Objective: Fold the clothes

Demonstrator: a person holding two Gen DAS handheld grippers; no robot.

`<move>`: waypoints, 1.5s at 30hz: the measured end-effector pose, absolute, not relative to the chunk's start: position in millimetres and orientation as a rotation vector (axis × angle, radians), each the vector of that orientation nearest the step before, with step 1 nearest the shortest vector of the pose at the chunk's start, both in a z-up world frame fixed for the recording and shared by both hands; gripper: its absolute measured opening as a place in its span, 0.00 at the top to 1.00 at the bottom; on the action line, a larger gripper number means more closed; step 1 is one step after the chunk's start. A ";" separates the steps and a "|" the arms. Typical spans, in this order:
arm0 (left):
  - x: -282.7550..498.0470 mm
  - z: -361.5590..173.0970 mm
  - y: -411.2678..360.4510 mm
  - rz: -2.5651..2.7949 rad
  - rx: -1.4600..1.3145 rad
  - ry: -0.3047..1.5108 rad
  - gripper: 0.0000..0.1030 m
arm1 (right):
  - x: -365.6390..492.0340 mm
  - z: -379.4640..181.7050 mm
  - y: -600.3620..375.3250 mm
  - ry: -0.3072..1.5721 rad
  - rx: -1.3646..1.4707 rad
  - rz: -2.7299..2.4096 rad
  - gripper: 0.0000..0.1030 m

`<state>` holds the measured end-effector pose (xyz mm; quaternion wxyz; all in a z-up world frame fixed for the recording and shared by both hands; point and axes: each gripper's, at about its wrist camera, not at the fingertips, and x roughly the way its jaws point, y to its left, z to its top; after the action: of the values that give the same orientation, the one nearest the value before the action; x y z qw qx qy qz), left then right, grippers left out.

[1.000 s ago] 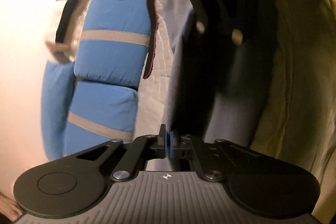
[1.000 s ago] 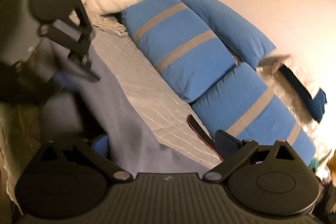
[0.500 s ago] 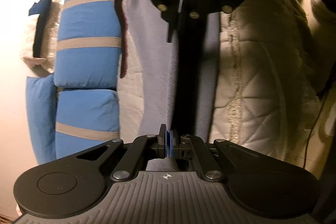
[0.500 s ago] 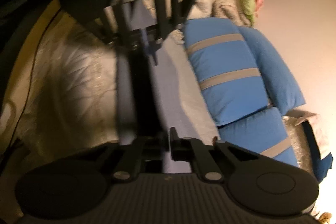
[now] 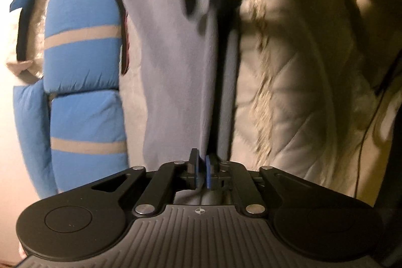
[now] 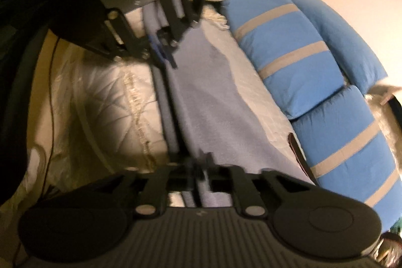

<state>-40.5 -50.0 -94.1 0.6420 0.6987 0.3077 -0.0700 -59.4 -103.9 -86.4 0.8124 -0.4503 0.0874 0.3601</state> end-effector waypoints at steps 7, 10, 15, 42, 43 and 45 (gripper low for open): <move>-33.0 -45.4 6.4 -0.042 1.453 0.769 0.48 | -40.2 -74.2 -119.0 0.257 -0.785 0.748 0.15; -27.5 -20.8 48.3 0.033 1.382 0.832 0.48 | -38.5 -70.5 -124.7 0.257 -0.744 0.752 0.10; -16.9 2.9 118.8 0.108 1.210 0.953 0.49 | -46.9 -64.1 -133.1 0.162 -0.690 0.768 0.02; 21.0 72.2 221.4 0.065 0.922 0.771 0.97 | -51.5 -80.1 -125.6 0.084 -0.792 0.699 0.00; 17.9 75.2 217.3 0.094 0.954 0.682 0.97 | -51.7 -80.1 -125.8 0.083 -0.792 0.700 0.00; 9.1 65.1 209.8 0.141 1.042 0.541 0.97 | -51.4 -79.3 -126.2 0.084 -0.788 0.703 0.00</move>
<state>9.1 209.8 65.1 0.8303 0.4910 0.2550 0.0666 -51.4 -126.2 -79.3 0.8629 -0.3757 0.0398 0.3355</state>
